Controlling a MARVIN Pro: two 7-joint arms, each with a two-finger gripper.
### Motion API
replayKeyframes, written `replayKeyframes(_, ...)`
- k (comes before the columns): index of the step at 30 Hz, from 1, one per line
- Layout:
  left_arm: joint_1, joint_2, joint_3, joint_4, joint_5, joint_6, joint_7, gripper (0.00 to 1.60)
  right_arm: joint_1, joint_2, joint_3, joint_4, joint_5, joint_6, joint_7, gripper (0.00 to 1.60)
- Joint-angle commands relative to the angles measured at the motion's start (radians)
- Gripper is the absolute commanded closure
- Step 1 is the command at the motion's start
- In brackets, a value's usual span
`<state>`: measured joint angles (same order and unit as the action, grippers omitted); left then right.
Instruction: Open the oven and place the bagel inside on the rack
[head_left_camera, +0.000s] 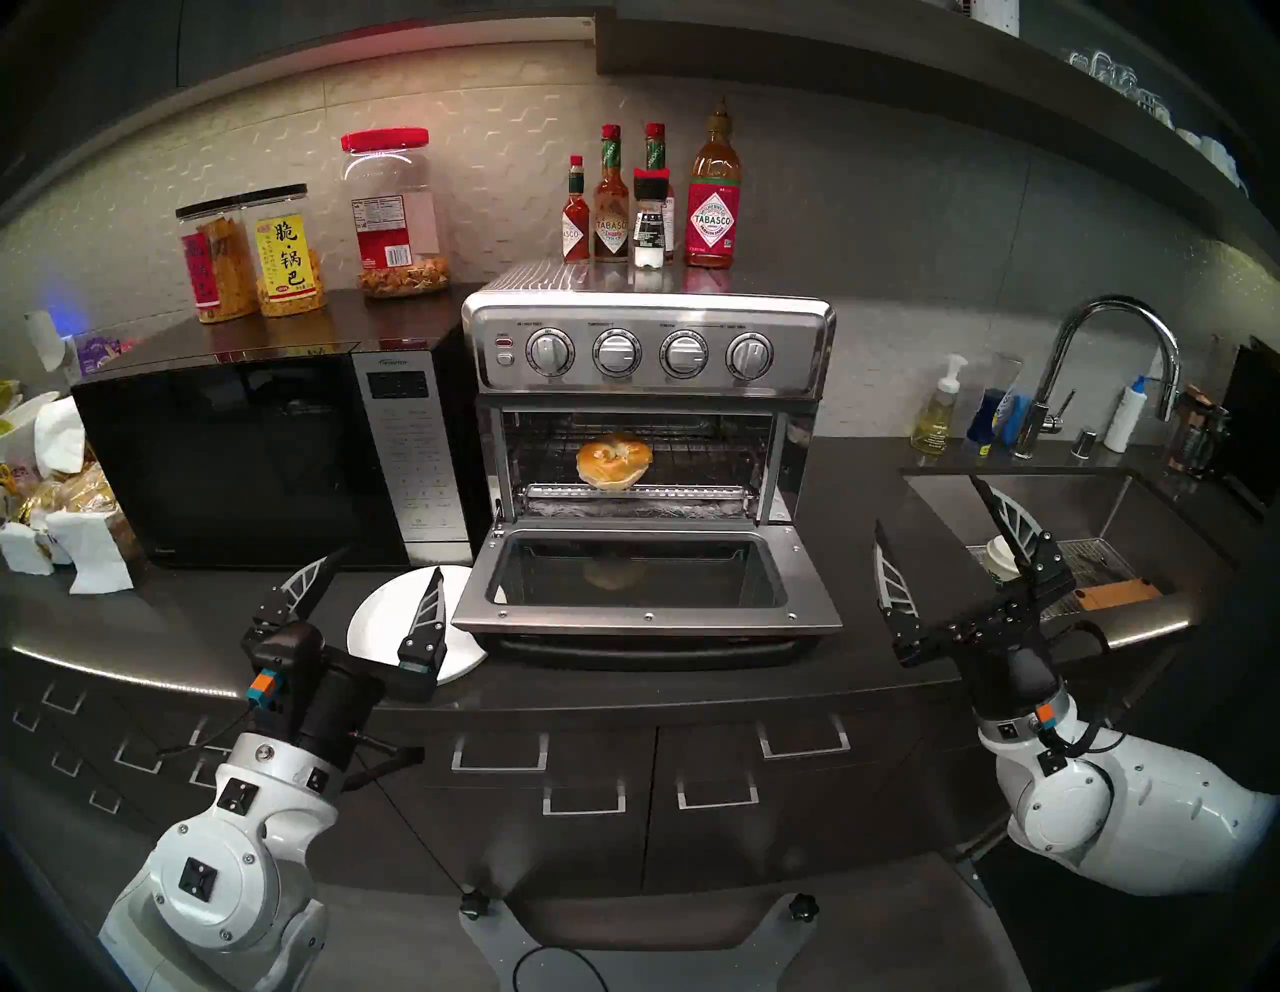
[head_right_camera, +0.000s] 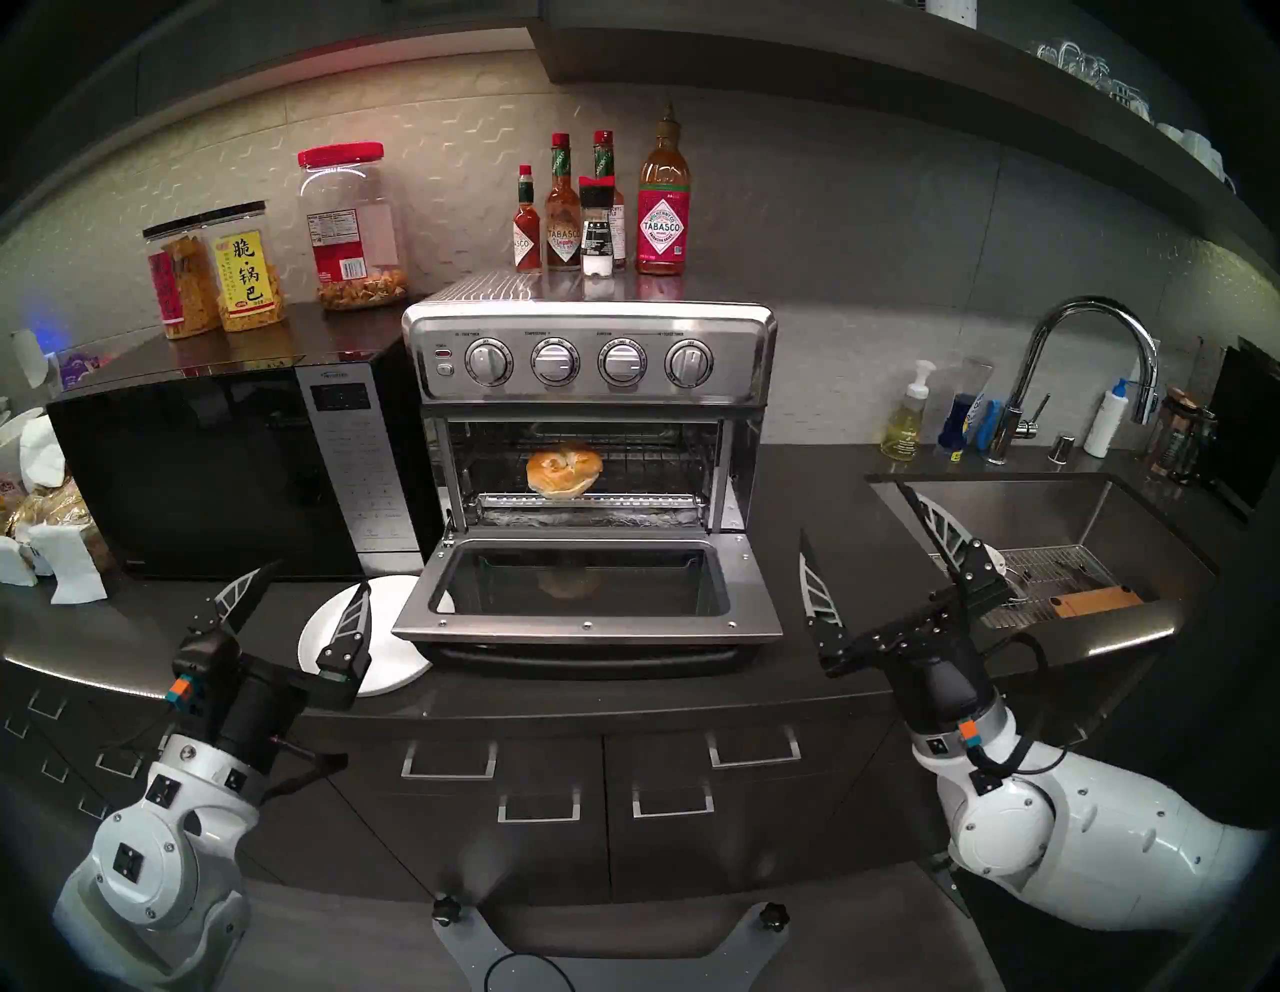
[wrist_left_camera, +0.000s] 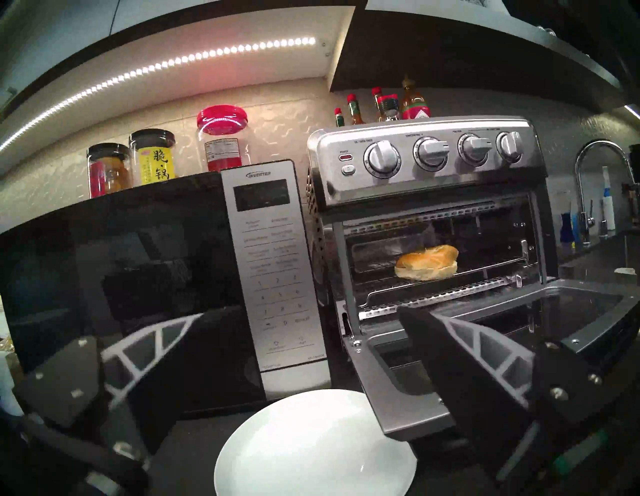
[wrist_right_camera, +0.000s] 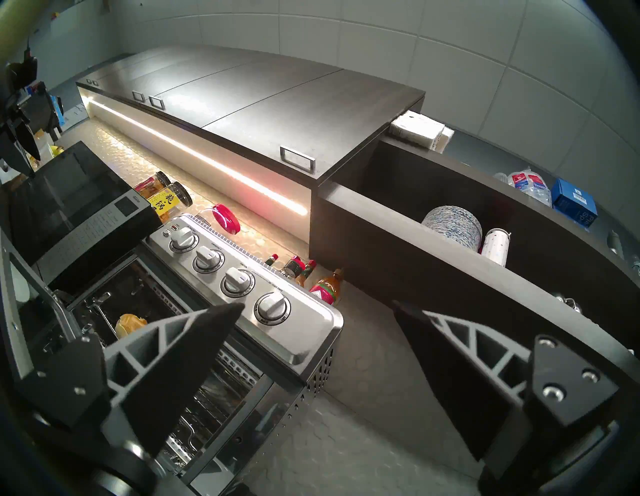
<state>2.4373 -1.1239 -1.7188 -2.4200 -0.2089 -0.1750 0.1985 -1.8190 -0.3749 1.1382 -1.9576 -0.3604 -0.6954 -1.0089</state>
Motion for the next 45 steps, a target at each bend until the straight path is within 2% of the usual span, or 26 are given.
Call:
replayKeyframes(1,0.116,-0.038,-0.047,-0.023,-0.007,-0.120,-0.033,0.00,0.006,-0.002,0.005,-0.009,0.000,-0.001,-0.003,0.00)
replayKeyframes(17,0.315,-0.112,-0.159,-0.023,-0.067,-0.381,-0.190,0.00,0.006,-0.002,0.005,-0.010,0.000,0.000,-0.003,0.00)
replayKeyframes(18,0.309,-0.124,-0.162,-0.023,-0.071,-0.378,-0.205,0.00,0.006,-0.002,0.005,-0.010,0.000,0.000,-0.003,0.00)
replayKeyframes(21,0.351,-0.130,-0.188,-0.023,-0.099,-0.433,-0.239,0.00,0.006,-0.003,0.005,-0.011,0.000,0.001,-0.004,0.00)
replayKeyframes(23,0.370,-0.113,-0.210,-0.023,-0.109,-0.469,-0.274,0.00,0.006,-0.003,0.005,-0.011,0.000,0.001,-0.004,0.00)
replayKeyframes(29,0.369,-0.123,-0.185,-0.023,-0.126,-0.557,-0.309,0.00,0.005,-0.003,0.006,-0.011,0.000,0.002,-0.004,0.00)
replayKeyframes(33,0.368,-0.137,-0.180,-0.023,-0.119,-0.541,-0.302,0.00,0.005,-0.003,0.006,-0.012,0.000,0.002,-0.005,0.00)
replayKeyframes(37,0.373,-0.141,-0.204,-0.023,-0.127,-0.522,-0.296,0.00,0.005,-0.003,0.006,-0.012,0.000,0.002,-0.005,0.00)
replayKeyframes(40,0.375,-0.134,-0.245,-0.023,-0.160,-0.506,-0.294,0.00,0.005,-0.003,0.006,-0.012,0.000,0.002,-0.005,0.00)
replayKeyframes(45,0.356,-0.116,-0.267,-0.023,-0.195,-0.495,-0.290,0.00,0.005,-0.003,0.006,-0.012,0.000,0.002,-0.005,0.00)
